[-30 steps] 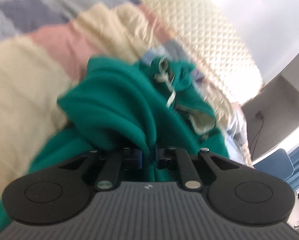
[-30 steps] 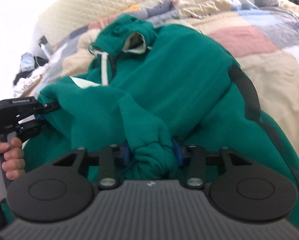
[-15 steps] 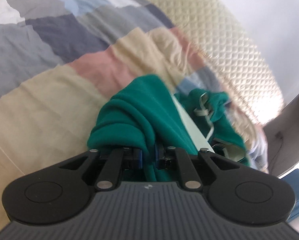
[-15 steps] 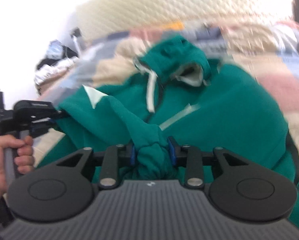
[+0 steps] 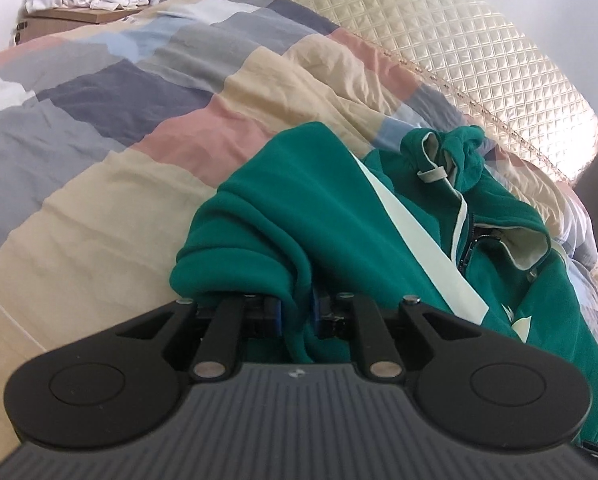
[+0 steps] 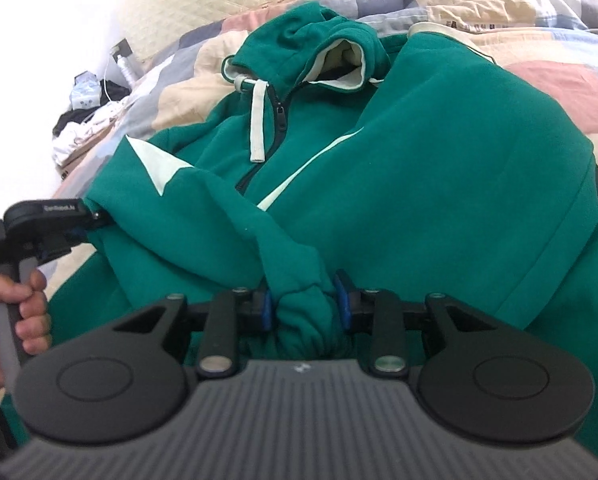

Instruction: Fold large clothes

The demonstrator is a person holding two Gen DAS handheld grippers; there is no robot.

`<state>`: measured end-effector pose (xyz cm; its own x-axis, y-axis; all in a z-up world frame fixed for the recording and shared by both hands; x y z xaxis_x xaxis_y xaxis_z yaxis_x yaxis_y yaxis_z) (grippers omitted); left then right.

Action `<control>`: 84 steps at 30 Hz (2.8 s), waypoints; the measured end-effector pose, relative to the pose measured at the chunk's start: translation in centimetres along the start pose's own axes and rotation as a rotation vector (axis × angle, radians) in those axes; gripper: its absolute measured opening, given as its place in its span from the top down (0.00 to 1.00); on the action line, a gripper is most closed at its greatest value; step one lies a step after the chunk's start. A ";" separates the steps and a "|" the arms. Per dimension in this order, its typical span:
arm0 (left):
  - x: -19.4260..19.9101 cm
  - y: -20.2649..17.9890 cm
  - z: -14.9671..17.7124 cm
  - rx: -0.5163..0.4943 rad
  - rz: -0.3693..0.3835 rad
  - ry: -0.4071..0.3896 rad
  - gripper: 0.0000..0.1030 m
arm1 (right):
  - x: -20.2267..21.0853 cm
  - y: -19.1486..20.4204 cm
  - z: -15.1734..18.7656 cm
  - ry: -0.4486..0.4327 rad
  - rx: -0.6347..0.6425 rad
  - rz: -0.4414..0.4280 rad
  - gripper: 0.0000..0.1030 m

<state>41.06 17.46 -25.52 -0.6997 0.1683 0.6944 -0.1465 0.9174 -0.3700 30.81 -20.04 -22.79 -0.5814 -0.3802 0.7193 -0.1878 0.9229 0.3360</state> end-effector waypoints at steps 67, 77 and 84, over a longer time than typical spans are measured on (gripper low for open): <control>2.4 -23.3 -22.5 -0.318 0.376 -0.044 0.92 | 2.7 -1.9 -23.1 -0.341 0.131 0.035 0.87; 20.5 -20.2 -6.4 -0.387 0.476 -0.171 0.92 | 12.8 1.9 -11.0 -0.403 0.231 0.008 0.87; 21.6 -16.6 7.5 -0.353 0.450 -0.082 0.92 | 12.2 1.6 -2.2 -0.182 0.105 0.080 0.83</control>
<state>23.13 3.15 -9.00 -0.6932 0.5542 0.4608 0.4107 0.8291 -0.3793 25.22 -23.33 -12.14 -0.7294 -0.2967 0.6163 -0.2111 0.9547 0.2097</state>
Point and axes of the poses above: each gripper's, at about its wrist camera, not at the fingertips, and x roughly against the way its jaws point, y to its left, z to its underside, the point moved 3 cm from there along -x, roughly the way its jaws point, and after that the axes turned 10 degrees about y, right-handed, at the moved point
